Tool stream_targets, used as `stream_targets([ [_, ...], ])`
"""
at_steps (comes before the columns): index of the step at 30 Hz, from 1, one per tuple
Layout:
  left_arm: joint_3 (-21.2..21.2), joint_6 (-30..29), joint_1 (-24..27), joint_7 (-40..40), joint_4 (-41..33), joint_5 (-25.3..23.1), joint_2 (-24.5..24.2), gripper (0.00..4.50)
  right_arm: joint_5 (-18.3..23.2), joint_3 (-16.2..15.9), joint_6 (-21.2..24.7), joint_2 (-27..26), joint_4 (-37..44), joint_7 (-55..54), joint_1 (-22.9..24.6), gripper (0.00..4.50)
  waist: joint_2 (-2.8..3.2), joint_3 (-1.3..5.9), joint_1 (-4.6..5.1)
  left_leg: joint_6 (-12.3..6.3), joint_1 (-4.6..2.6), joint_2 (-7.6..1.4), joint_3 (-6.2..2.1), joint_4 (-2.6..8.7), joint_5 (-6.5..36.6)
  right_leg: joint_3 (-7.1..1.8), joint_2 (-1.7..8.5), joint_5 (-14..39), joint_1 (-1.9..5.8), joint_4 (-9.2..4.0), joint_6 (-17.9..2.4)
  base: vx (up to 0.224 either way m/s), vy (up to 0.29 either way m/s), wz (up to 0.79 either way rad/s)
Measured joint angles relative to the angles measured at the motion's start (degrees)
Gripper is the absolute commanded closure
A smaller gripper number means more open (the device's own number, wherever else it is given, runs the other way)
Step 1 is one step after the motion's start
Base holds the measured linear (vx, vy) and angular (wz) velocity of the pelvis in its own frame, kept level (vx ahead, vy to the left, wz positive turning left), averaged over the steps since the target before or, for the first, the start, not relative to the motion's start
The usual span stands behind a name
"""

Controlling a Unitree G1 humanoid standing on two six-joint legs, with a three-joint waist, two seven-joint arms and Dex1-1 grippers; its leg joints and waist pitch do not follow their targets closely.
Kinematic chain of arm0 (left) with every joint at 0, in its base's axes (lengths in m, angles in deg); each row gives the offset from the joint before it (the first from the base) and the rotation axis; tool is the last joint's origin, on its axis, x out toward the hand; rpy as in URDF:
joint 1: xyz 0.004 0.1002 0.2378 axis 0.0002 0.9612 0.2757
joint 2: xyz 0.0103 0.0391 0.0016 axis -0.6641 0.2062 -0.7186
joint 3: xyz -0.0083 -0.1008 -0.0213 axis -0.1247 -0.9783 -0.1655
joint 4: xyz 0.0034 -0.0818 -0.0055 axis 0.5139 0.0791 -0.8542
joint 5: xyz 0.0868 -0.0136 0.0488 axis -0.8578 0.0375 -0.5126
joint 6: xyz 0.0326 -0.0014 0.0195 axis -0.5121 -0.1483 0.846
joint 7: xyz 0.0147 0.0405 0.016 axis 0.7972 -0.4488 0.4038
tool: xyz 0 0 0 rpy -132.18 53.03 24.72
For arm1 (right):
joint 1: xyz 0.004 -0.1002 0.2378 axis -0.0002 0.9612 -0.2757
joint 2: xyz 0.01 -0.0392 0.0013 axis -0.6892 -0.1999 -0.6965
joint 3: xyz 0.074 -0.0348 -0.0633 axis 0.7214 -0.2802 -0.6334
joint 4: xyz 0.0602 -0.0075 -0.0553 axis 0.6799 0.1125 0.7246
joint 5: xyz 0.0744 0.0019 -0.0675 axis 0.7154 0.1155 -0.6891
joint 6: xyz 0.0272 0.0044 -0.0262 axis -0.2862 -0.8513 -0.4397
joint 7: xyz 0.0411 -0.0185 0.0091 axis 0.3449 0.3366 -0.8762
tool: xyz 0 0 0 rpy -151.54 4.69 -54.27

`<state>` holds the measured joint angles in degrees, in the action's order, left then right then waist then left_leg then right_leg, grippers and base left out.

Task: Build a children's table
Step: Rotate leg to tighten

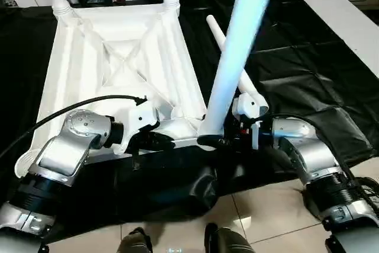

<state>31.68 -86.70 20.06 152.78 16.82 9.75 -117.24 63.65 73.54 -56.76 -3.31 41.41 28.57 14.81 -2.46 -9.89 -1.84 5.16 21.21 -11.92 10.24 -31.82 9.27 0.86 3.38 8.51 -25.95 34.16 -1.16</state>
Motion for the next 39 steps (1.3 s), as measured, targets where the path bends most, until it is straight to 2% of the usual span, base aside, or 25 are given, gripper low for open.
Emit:
stream_targets([
  [3,-0.62,-0.46,-1.69,-5.23,2.35,-2.18,2.78,4.50,-0.22,3.73,-0.50,-5.05,-3.09,-10.98,-0.01,1.81,-0.14,0.06,0.45,0.54,-0.11,0.01,-0.01,-0.03,0.00,-0.01,-0.03,-0.03,0.07,0.00,0.02,0.000,0.000,0.00],
  [8,-0.82,-3.19,-3.51,-12.88,4.14,-4.37,7.70,4.50,-1.57,7.16,-0.09,-11.97,-4.83,-26.83,-0.32,1.82,-0.24,0.11,1.20,0.67,-0.12,0.02,-0.10,-0.03,-0.08,-0.03,-0.03,0.15,0.13,-0.02,0.33,0.000,0.000,0.00],
  [13,-1.24,-7.23,-6.44,-22.97,7.14,-7.10,14.40,4.50,-4.27,9.92,-0.51,-17.86,-10.71,-43.35,-4.84,1.82,-0.29,0.15,1.46,0.67,-0.21,0.04,-0.21,-0.02,-0.08,-0.05,-0.02,0.16,0.13,-0.12,0.35,0.000,0.000,0.00],
  [19,-0.71,-9.88,-8.33,-29.57,9.24,-10.09,18.95,4.50,-6.35,12.67,-3.00,-22.42,-17.85,-56.53,-9.31,1.82,-0.65,0.38,1.52,0.67,-0.17,0.07,-0.39,-0.02,-0.07,-0.05,-0.01,0.18,0.14,-0.25,0.38,0.000,0.000,0.00],
  [22,-0.59,-10.03,-8.34,-30.08,9.24,-10.42,19.07,4.50,-6.50,13.19,-3.26,-22.65,-19.51,-56.51,-10.38,1.82,-0.82,0.49,1.54,0.67,-0.17,0.08,-0.42,-0.01,-0.07,-0.05,-0.01,0.18,0.14,-0.27,0.39,0.000,0.000,0.00],
  [23,-0.59,-10.04,-8.34,-30.09,9.23,-10.47,19.07,4.50,-6.43,13.36,-3.26,-22.65,-19.70,-56.20,-10.51,1.27,-0.87,0.52,1.54,0.67,-0.17,0.07,-0.43,0.00,-0.07,-0.04,-0.01,0.18,0.14,-0.29,0.39,0.000,0.000,0.00],
  [24,-0.58,-9.91,-8.30,-30.06,9.18,-10.49,19.01,4.50,-6.30,13.70,-3.26,-22.64,-19.75,-55.48,-10.54,1.13,-0.90,0.54,1.55,0.66,-0.17,0.07,-0.44,0.00,-0.07,-0.03,-0.01,0.19,0.14,-0.31,0.39,0.000,0.000,0.00],
  [26,-0.56,-9.16,-8.10,-29.87,9.04,-10.49,18.61,4.50,-5.60,14.18,-3.52,-22.64,-19.72,-53.24,-10.49,1.10,-0.91,0.54,1.62,0.66,-0.15,0.07,-0.45,0.03,-0.07,-0.03,-0.01,0.19,0.14,-0.37,0.39,0.000,0.000,0.00],
  [33,-0.88,-8.96,-7.15,-27.60,6.59,-9.67,17.25,4.50,-2.70,14.69,-3.97,-20.88,-17.13,-44.21,-8.41,0.38,-0.82,0.49,1.78,0.67,-0.10,0.06,-0.48,0.31,-0.07,0.03,-0.05,0.18,0.05,-0.80,0.41,0.000,0.000,0.00],
  [37,-1.40,-7.86,-5.85,-24.51,5.40,-8.21,15.42,4.50,-1.21,12.89,-1.11,-16.91,-12.11,-33.99,-5.72,0.09,-0.47,0.34,1.74,0.67,-0.08,0.05,-0.36,0.37,-0.07,0.00,-0.05,-0.10,0.06,-0.75,0.60,0.000,0.000,0.00],
  [39,-1.71,-7.25,-5.44,-22.24,4.65,-7.24,13.89,4.50,-0.79,10.78,0.40,-13.79,-8.67,-28.80,-4.06,0.09,-0.31,0.28,1.55,0.67,-0.04,0.05,-0.31,0.64,-0.07,0.04,-0.07,-0.12,0.06,-0.72,0.60,0.000,0.000,0.00],
])
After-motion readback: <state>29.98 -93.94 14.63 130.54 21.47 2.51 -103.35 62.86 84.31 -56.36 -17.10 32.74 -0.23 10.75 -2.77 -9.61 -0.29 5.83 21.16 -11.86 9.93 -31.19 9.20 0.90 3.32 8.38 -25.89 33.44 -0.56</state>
